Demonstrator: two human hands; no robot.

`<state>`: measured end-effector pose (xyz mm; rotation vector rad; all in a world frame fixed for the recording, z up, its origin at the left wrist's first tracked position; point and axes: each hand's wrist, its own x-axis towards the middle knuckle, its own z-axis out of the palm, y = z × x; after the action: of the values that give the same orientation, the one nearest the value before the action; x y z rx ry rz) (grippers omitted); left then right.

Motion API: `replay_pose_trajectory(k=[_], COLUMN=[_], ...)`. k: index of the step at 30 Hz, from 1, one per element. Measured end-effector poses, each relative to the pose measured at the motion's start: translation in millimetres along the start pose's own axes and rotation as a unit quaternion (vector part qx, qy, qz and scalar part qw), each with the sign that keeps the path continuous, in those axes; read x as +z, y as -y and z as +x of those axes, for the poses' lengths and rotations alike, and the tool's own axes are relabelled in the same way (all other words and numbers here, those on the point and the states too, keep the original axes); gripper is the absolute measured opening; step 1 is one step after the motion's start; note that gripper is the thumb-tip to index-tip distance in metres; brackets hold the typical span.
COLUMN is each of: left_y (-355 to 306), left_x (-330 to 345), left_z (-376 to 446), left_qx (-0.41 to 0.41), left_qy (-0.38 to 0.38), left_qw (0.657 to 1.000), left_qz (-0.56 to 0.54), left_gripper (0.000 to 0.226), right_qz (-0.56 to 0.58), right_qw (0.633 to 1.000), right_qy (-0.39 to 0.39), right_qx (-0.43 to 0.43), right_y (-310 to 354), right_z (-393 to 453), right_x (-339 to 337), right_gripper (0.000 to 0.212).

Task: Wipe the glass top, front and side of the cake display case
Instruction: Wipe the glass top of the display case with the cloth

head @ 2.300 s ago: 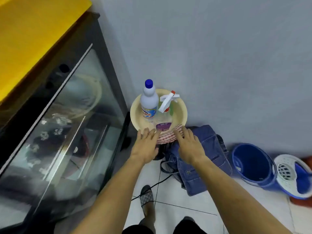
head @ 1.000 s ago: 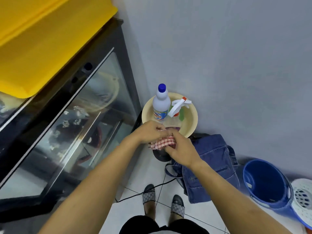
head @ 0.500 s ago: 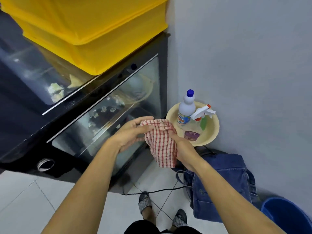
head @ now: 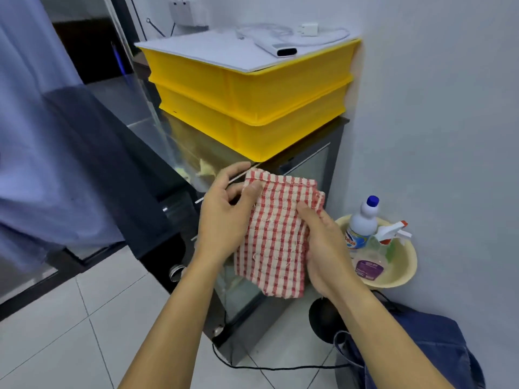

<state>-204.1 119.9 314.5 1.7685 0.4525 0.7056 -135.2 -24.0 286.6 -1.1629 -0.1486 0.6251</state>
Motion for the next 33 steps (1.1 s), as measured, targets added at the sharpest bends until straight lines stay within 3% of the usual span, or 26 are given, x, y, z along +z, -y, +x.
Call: replay_pose_trajectory(k=[6,16,20,23,26,27,29,33], left_y=[-15,-5,-15,-17,4,15,39,74], left_x=[-81,-177,-183,-174,-166,-166,-169,-171], left_z=[14,36,68,111,147,155,168,195], left_qx=[0.067,0.024,0.014,-0.009,0.005,0.02,0.06,0.109], left_qy=[0.012,0.137,0.153,0.184,0.202,0.194,0.191,0.233], left_qw=[0.997,0.99,0.988,0.982,0.931,0.913,0.905,0.89], left_qz=[0.025,0.003,-0.005,0.044,0.304,0.359,0.375,0.377], left_gripper=[0.029,0.019,0.023,0.035,0.072,0.077,0.071,0.063], right_qz=[0.037,0.048,0.025,-0.084,-0.327,-0.392,-0.487,-0.615], right_qw=[0.999,0.993,0.991,0.981,0.917,0.885,0.829,0.767], right_qy=[-0.03,-0.106,-0.115,-0.148,-0.213,-0.235,-0.249,-0.156], right_qx=[-0.017,-0.025,-0.059,-0.089,-0.08,-0.084,-0.118,-0.091], right_y=[-3,-33,-17,-4,-6,-10,-18,-34], right_z=[-23,-43,-32,-8,15,20,29,52], right_x=[88,182,200,202,193,190,185,209], right_gripper=[0.021,0.023,0.02,0.037,0.09,0.097,0.091,0.076])
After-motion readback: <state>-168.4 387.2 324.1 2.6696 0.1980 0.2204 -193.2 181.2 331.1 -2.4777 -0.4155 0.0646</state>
